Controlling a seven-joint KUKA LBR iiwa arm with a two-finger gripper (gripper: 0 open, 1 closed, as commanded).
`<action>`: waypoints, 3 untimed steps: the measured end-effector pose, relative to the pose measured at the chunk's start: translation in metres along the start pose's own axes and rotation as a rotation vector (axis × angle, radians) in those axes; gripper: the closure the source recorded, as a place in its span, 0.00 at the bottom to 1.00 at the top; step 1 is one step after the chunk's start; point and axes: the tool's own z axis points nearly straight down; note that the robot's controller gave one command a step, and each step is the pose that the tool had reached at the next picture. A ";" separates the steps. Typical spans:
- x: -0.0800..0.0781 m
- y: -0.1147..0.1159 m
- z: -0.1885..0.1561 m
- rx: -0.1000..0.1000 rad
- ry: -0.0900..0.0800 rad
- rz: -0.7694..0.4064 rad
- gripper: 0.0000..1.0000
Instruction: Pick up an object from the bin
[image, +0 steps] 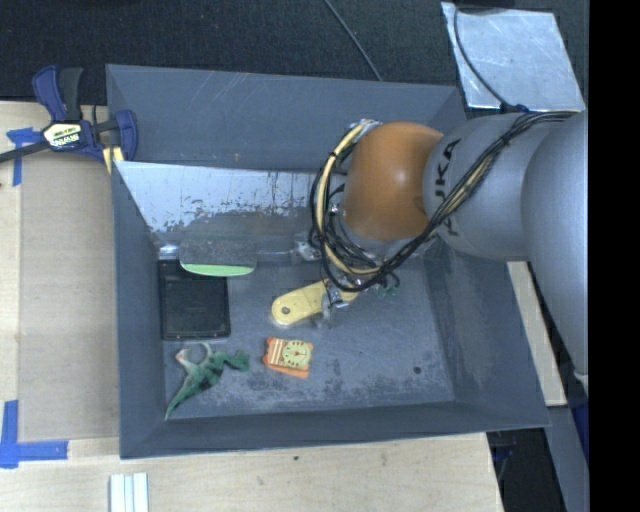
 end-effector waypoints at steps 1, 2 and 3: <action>0.024 0.011 -0.002 0.001 0.003 0.282 1.00; 0.024 0.011 -0.002 0.001 0.003 0.282 1.00; 0.024 0.011 -0.004 0.001 0.001 0.282 1.00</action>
Offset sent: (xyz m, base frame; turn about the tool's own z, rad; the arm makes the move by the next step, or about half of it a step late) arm 0.0000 0.0000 0.0000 0.0000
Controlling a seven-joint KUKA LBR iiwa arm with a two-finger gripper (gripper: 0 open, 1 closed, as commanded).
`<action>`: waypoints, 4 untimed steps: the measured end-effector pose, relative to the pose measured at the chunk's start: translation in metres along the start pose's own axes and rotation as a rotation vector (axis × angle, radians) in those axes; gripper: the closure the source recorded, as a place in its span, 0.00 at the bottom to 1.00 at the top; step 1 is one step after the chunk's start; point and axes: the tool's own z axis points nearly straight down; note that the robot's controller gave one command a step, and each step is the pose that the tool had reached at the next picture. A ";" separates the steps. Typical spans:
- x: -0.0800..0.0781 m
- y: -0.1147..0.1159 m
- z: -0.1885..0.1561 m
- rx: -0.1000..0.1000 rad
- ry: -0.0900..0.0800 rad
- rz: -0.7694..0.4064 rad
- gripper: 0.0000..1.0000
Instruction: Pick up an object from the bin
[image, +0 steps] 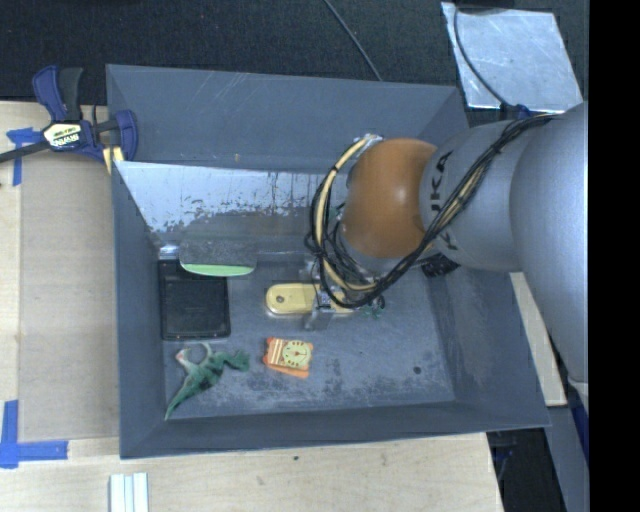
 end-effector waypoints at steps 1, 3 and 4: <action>0.000 0.000 -0.007 0.000 -0.001 0.000 1.00; 0.001 0.000 -0.054 0.000 0.008 0.000 1.00; -0.002 0.000 -0.094 0.000 0.003 -0.001 1.00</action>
Offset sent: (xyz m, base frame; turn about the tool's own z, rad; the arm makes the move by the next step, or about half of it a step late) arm -0.0002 0.0000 0.0428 0.0001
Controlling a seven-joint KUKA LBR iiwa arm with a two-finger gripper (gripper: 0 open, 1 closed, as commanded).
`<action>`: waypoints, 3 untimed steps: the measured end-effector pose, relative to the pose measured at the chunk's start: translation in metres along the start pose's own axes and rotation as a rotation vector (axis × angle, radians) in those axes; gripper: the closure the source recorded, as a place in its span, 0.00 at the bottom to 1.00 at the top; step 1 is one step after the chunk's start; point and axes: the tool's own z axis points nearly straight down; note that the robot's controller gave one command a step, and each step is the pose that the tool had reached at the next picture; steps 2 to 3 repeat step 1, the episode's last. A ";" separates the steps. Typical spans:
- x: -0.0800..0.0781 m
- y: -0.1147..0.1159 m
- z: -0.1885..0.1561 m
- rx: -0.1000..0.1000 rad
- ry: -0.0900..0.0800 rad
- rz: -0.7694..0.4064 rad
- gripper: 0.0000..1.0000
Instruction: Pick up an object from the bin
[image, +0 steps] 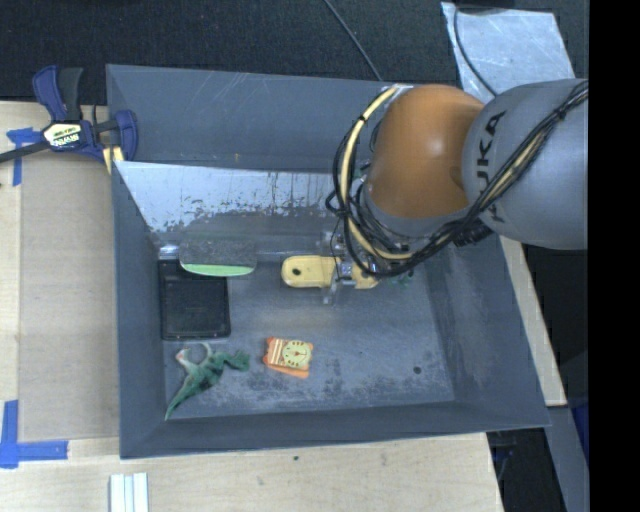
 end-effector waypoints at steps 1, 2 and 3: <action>-0.002 0.000 -0.037 -0.001 -0.006 -0.001 1.00; -0.002 0.000 -0.037 -0.001 -0.006 -0.001 1.00; -0.002 0.000 -0.037 -0.001 -0.006 -0.001 1.00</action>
Offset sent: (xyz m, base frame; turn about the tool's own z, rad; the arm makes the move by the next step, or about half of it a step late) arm 0.0008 0.0001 0.0253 -0.0004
